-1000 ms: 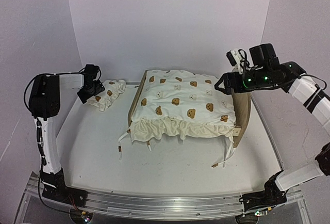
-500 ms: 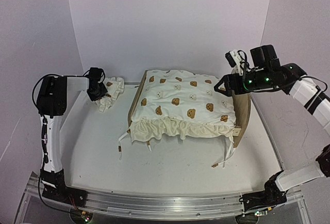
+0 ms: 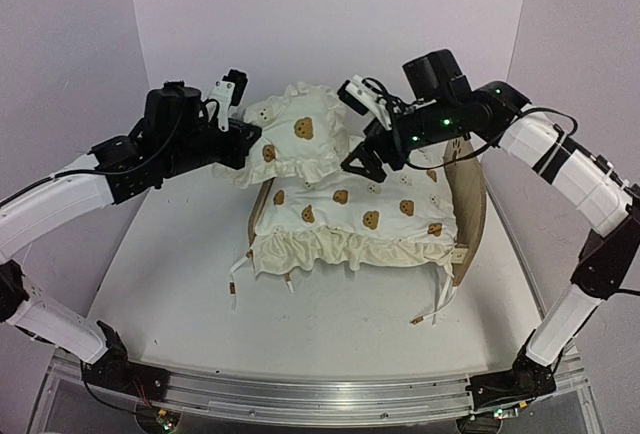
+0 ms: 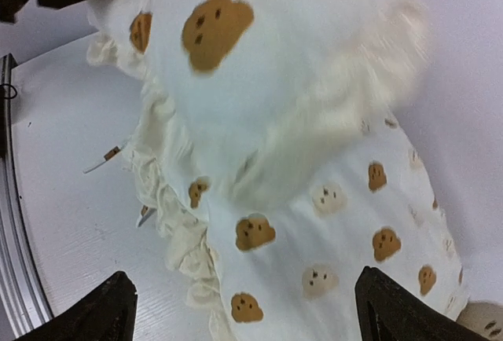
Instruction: Set up the pet bed
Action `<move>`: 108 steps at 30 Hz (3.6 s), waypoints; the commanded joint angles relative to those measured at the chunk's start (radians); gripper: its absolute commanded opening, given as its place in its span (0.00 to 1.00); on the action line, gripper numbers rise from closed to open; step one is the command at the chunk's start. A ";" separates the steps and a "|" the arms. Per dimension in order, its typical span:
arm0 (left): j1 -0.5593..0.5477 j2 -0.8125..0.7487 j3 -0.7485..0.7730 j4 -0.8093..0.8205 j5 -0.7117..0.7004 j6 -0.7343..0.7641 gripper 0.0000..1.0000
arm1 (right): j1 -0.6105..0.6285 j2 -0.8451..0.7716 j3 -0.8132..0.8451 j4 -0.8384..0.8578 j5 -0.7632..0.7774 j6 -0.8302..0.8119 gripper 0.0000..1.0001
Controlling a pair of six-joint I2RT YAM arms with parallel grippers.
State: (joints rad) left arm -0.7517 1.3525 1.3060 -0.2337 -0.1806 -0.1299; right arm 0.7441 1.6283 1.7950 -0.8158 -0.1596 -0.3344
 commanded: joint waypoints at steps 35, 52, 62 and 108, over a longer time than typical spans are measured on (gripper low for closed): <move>-0.250 -0.117 -0.041 -0.007 0.192 0.337 0.00 | 0.174 -0.021 -0.170 0.253 0.035 -0.008 0.86; -0.249 -0.102 -0.026 0.059 0.053 0.276 0.50 | 0.147 -0.094 -0.188 0.261 0.186 0.134 0.00; -0.206 -0.160 -0.071 0.130 -0.098 0.187 0.89 | -0.375 -0.094 -0.071 -0.136 -0.117 0.580 0.00; 0.217 -0.290 -0.065 -0.073 -0.011 -0.143 0.96 | -0.499 -0.106 0.211 -0.395 0.300 0.479 0.98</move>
State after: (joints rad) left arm -0.7189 1.1584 1.1625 -0.2016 -0.2043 -0.1577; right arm 0.2642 1.7134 1.9785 -1.1774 0.0151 0.2382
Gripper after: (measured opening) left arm 0.945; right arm 0.976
